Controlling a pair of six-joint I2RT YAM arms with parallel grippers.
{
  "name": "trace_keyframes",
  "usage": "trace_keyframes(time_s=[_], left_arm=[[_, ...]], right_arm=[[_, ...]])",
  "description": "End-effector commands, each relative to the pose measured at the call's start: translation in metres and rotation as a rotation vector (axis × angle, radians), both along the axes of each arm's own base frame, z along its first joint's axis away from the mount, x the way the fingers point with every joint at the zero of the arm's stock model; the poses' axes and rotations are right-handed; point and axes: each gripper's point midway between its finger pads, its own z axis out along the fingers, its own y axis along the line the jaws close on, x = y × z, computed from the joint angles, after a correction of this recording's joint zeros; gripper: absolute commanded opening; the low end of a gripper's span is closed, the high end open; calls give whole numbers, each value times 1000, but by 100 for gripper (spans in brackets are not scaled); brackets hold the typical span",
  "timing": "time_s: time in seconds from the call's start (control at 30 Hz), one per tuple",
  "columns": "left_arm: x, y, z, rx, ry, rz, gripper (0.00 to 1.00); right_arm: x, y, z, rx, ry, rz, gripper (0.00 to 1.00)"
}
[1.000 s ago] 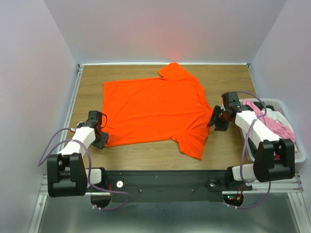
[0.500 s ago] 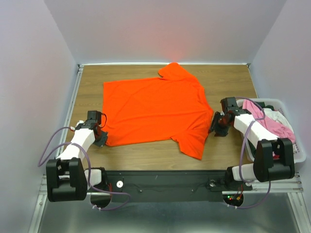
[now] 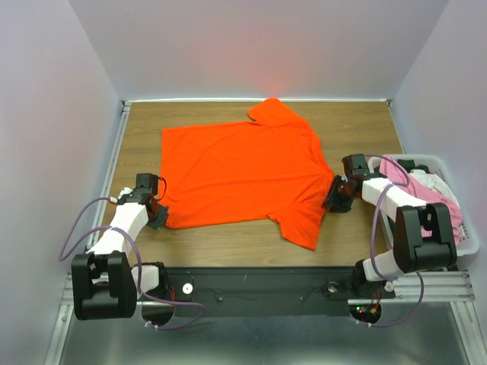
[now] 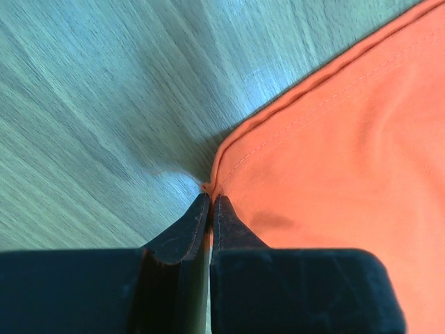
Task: Fold and stack the t-shirts
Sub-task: Fold the tshirt
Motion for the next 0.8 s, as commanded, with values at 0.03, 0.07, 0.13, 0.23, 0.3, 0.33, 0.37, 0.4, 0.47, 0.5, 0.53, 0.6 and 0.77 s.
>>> trace_keyframes(time_s=[0.03,0.07,0.13,0.23,0.3,0.33,0.37,0.4,0.47,0.5,0.53,0.6,0.77], left_arm=[[0,3,6,18,-14,-4,0],[0,4,7,20,-14,-5,0],[1,4,7,23,-16,-7,0],[1,5,8,24,-18,-5,0],[2,5,9,27,-21,-4,0],[2,5,9,29,-21,-3,0],[3,7,11,34,-23,-3,0],[2,8,12,39,-22,-3,0],[3,9,14,45,-28,1,0],[4,12,16,51,-30,6,0],[4,12,17,53,-36,8,0],[4,14,19,54,-40,18,0],[4,25,27,81,-54,40,0]], right_arm=[[17,10,-1,42,-44,-4,41],[16,9,-4,43,-36,-9,41],[12,8,-7,35,-30,-9,40],[10,2,-11,5,-27,-21,36],[9,-2,-13,-17,-27,-28,29],[9,-2,-12,-21,-29,-28,26],[11,-5,-11,-31,-38,-35,22],[11,-5,-10,-36,-42,-34,15],[12,-6,-7,-41,-53,-38,8],[13,-7,-3,-44,-69,-43,3],[12,-7,-1,-45,-72,-43,2],[9,-11,2,-64,-71,-51,1],[-6,-17,5,-88,-47,-57,1]])
